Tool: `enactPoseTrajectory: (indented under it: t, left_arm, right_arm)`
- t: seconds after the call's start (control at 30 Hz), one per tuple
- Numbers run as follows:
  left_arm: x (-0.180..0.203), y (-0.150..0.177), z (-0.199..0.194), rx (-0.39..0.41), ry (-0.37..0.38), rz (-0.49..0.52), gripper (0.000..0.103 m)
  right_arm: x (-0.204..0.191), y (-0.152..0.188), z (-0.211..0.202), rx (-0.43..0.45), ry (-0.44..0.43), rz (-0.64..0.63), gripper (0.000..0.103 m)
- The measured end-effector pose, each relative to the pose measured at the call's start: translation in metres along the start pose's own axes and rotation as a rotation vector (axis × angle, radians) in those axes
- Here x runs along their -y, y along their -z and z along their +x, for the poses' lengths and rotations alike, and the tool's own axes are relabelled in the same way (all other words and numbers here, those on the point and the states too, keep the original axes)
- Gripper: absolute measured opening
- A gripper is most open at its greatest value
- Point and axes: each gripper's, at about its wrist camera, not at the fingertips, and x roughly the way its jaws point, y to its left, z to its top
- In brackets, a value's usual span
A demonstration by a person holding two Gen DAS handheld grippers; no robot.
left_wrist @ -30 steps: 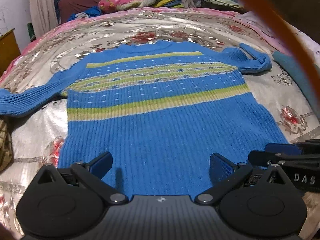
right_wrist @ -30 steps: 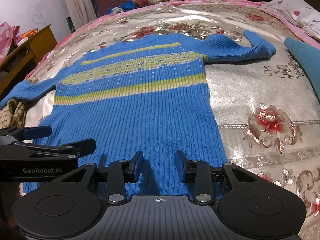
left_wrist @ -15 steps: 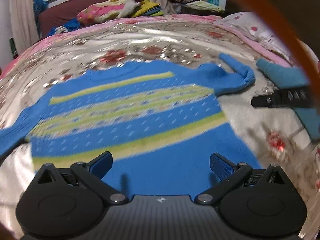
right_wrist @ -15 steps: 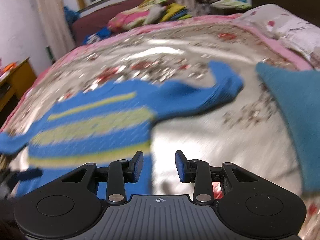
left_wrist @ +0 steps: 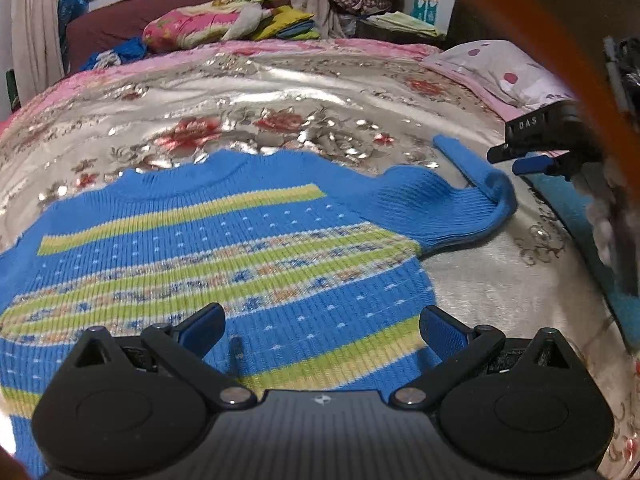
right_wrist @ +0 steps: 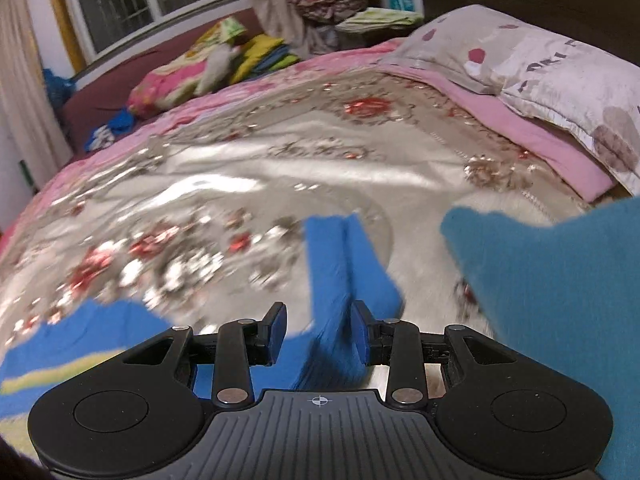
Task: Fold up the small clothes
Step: 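Grasp the sweater sleeve cuff nearest the right tool with the right tool, then carry the held sleeve across the sweater body with the right tool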
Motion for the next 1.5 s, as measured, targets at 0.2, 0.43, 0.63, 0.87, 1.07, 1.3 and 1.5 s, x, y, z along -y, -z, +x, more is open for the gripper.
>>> enactPoseTrajectory:
  t: [0.2, 0.43, 0.63, 0.87, 1.07, 1.3, 1.5]
  left_arm:
    - [-0.006, 0.008, 0.010, -0.028, -0.007, -0.005, 0.103]
    - [-0.013, 0.013, 0.006, -0.031, 0.000, -0.029, 0.103]
    - [-0.025, 0.017, -0.011, -0.004, 0.005, -0.067, 0.103]
    - [-0.054, 0.031, -0.042, 0.023, -0.030, -0.105, 0.103]
    - [-0.093, 0.055, -0.067, 0.031, -0.087, -0.142, 0.103]
    - [-0.135, 0.082, -0.076, 0.044, -0.103, -0.189, 0.103]
    - [-0.155, 0.089, -0.073, 0.064, -0.075, -0.175, 0.103]
  right_arm:
    - [0.012, -0.016, 0.044, -0.061, -0.022, 0.084, 0.034]
    - [0.000, -0.020, 0.063, -0.094, 0.004, 0.033, 0.009]
    - [-0.009, -0.019, 0.030, -0.043, -0.040, 0.023, 0.007]
    - [-0.064, -0.027, -0.037, 0.047, -0.249, -0.003, 0.007]
    - [-0.171, 0.007, -0.070, 0.064, -0.461, -0.195, 0.007]
    - [-0.256, 0.107, -0.031, -0.199, -0.507, -0.443, 0.013]
    - [-0.270, 0.136, -0.037, -0.189, -0.450, -0.584, 0.014]
